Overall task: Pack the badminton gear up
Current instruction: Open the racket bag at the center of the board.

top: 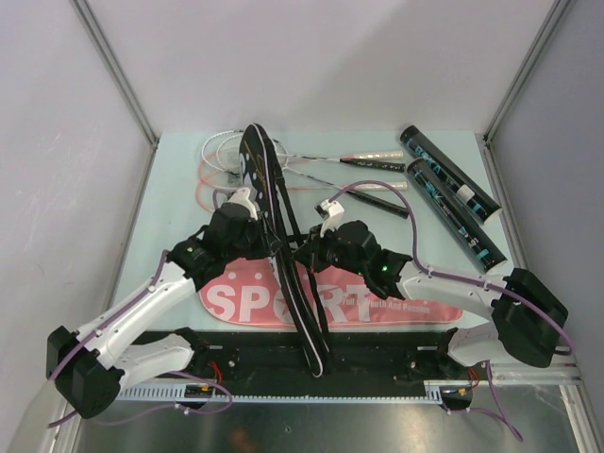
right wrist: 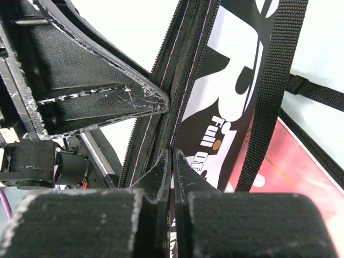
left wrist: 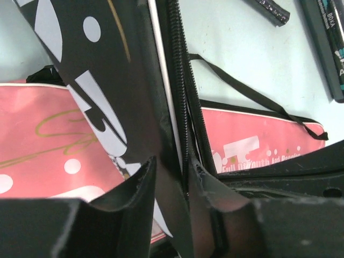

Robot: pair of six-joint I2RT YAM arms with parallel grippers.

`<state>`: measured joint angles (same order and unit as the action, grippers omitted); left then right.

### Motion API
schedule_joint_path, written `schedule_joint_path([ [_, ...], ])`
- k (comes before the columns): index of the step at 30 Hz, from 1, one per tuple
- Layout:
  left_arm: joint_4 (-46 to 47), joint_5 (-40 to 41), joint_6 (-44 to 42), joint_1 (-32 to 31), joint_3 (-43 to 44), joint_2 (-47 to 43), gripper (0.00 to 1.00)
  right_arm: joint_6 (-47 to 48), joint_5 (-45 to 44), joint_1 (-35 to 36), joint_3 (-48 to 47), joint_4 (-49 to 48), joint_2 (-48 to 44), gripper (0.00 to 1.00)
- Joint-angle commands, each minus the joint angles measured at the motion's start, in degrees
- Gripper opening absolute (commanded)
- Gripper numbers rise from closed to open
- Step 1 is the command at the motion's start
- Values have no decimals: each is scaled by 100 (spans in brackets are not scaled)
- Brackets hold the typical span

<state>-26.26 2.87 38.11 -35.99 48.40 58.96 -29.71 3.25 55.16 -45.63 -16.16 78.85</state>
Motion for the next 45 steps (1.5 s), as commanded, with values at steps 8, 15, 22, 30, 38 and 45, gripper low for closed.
schedule_joint_path([
  [8,-379,214,46,22,151,54,0,1239,-194,39,-516,559,174,22],
  [15,-485,99,531,13,459,274,0,968,-183,188,-965,737,237,45],
  [22,-476,143,733,13,468,274,0,844,-280,224,-966,755,438,47],
  [30,-511,204,804,13,284,-68,0,1230,-1062,206,-1238,666,1334,41],
  [38,-1347,1364,944,-22,-296,-1088,0,1451,-582,302,-1308,334,1352,0],
  [45,-1311,1822,971,214,-96,-527,41,1820,-386,786,-1308,-98,1353,0],
])
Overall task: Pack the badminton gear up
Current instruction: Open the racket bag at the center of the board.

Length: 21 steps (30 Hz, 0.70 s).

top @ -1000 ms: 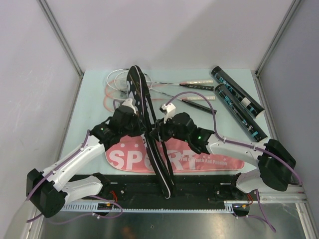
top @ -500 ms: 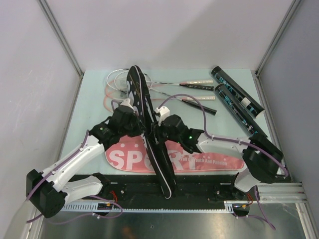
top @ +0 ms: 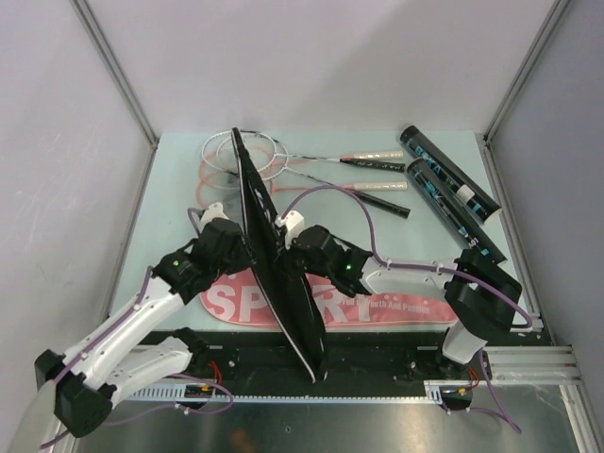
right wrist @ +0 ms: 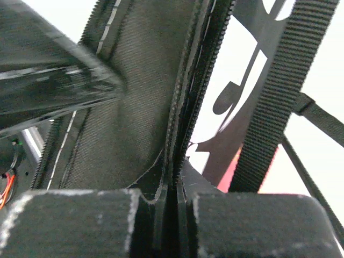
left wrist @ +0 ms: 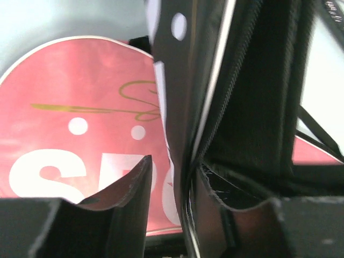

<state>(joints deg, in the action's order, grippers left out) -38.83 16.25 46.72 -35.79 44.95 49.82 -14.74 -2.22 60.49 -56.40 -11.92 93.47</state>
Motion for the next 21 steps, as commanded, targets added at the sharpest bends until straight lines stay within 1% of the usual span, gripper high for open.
schedule_joint_path([
  [1,-46,502,66,247,330,597,43,305,169,262,-231,-504,-119,0],
  [3,15,511,-57,388,514,826,47,262,362,262,-213,-469,-153,0],
  [7,226,371,-382,739,717,1266,48,279,546,279,-134,-504,-198,0],
  [8,305,135,-653,845,769,1284,42,331,530,253,-134,-504,-206,0],
  [9,323,-15,-803,950,787,1276,10,314,460,183,-134,-469,-206,0],
  [10,306,-104,-935,1125,787,1215,0,262,503,78,-126,-443,-180,0],
  [11,306,-252,-1137,1205,692,970,0,227,608,-71,-108,-442,-128,0],
  [12,288,-376,-1243,1284,612,803,0,218,600,-403,-64,-477,-93,0],
  [13,262,-551,-1322,1520,551,636,0,235,582,-546,-20,-556,56,0],
  [14,96,-857,-1367,1618,463,356,0,252,617,-738,-20,-592,144,0],
  [15,-53,-947,-1350,1715,471,292,0,279,913,-1036,-20,-661,223,0],
  [16,-176,-1018,-1324,1811,480,239,0,262,1099,-1187,-20,-836,389,0],
  [19,-266,-1159,-1087,1812,418,115,0,401,1714,-1382,-46,-1170,549,1],
  [20,-266,-1133,-903,1812,427,133,0,411,1855,-1382,-90,-1181,628,9],
  [21,-274,-1072,-858,1812,471,290,0,376,2292,-1373,-264,-1155,672,20],
])
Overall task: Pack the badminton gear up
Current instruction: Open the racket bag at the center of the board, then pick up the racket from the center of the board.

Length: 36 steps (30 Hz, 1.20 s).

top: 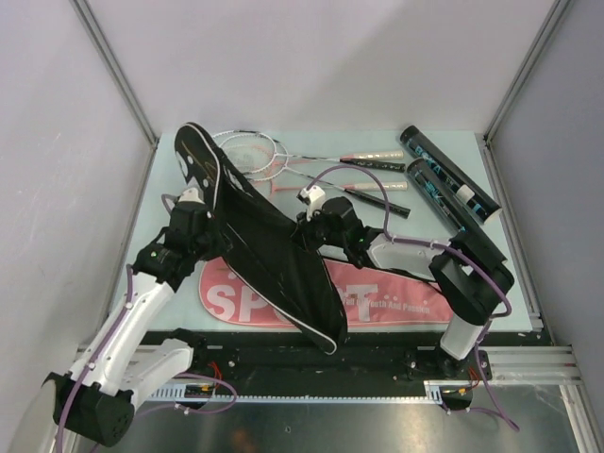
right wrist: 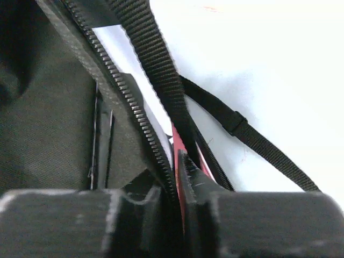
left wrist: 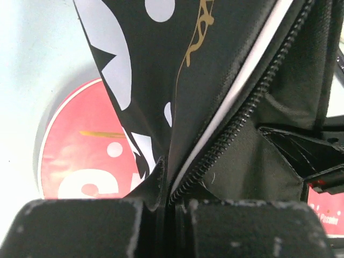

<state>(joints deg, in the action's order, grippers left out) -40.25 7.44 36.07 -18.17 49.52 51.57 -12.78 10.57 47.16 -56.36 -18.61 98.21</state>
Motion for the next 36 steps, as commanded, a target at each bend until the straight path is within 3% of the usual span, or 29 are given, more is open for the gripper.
schedule_joint_path([
  [1,-124,-147,259,51,66,203,0,14,1252,-49,-384,-355,242,41],
  [3,-150,-15,452,51,251,492,0,-277,1640,-75,-638,-126,155,58],
  [4,-176,229,505,42,321,607,0,-391,1641,-101,-674,110,6,74],
  [7,-606,974,857,51,734,1063,0,-481,1554,-110,-675,532,-898,98],
  [8,-859,1144,1005,51,935,1170,0,-332,1467,-128,-675,612,-1118,100],
  [12,-1274,1532,1077,68,1341,1820,0,248,442,-531,-657,754,-1630,100],
  [16,-1328,1427,1156,60,1332,2006,0,1415,-388,-1242,-701,509,-738,100],
  [18,-1319,1260,1174,51,1324,1980,0,1855,-250,-1741,-929,447,-331,99],
  [21,-1310,1111,1174,42,1306,1875,0,2120,181,-2270,-1421,202,451,91],
  [26,-1292,1119,1156,33,1289,1813,0,2270,279,-2676,-2194,68,1619,79],
  [32,-1248,1005,1033,16,1341,1786,1,3008,735,-2738,-3951,1543,2860,66],
  [36,-1222,944,1042,-2,1332,1725,0,2834,982,-2685,-4708,2052,3492,64],
])
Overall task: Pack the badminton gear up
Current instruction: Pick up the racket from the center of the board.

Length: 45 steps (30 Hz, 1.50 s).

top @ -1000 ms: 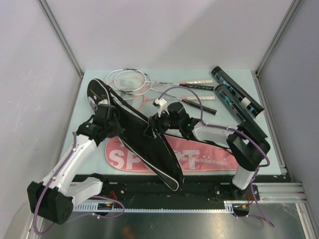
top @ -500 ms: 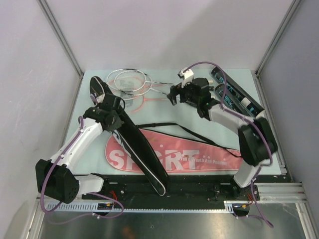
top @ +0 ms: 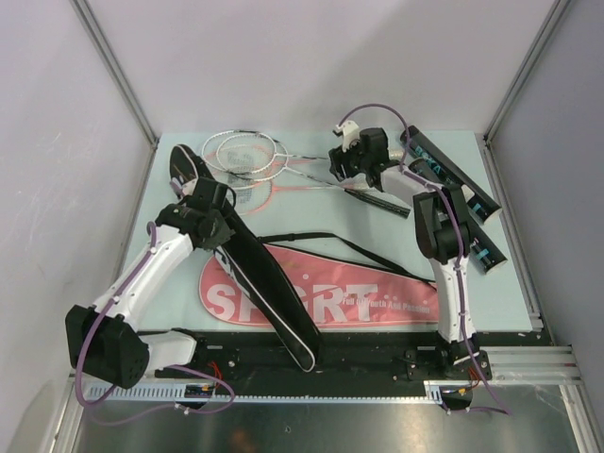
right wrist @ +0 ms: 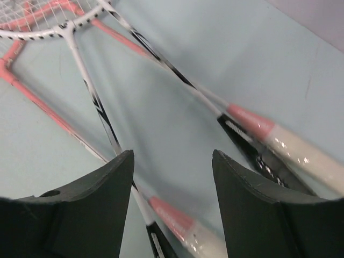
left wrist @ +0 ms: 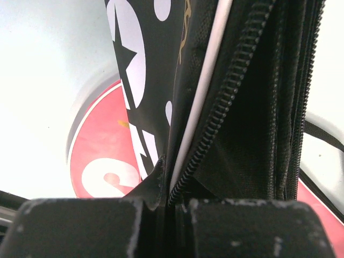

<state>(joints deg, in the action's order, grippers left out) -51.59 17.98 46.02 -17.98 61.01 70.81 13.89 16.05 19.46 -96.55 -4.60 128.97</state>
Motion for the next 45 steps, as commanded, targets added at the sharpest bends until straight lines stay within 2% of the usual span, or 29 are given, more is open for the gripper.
schedule_joint_path([
  [1,-79,-145,56,-30,165,-207,0,141,468,110,-994,732,523,64],
  [7,-70,-189,56,-66,113,-242,0,123,750,382,-1690,1365,1147,63],
  [14,-70,-172,65,-66,7,-383,0,9,232,479,-1937,1242,1175,60],
  [18,-61,-224,65,-66,7,-366,0,-193,-5,427,-2052,1172,955,71],
  [24,-53,-225,74,-66,-2,-392,0,122,126,128,-2227,1268,928,74],
  [28,-53,-233,83,-66,-19,-357,0,535,-22,-39,-2614,1637,1113,70],
  [34,-35,-242,74,-66,-2,-313,1,1115,-103,-223,-2693,1892,1306,64],
  [38,-35,-295,83,-66,33,-269,1,1318,-164,-268,-2650,2130,1359,56],
  [45,-26,-330,91,-66,77,-216,0,1695,-85,-259,-2500,2086,1403,54],
])
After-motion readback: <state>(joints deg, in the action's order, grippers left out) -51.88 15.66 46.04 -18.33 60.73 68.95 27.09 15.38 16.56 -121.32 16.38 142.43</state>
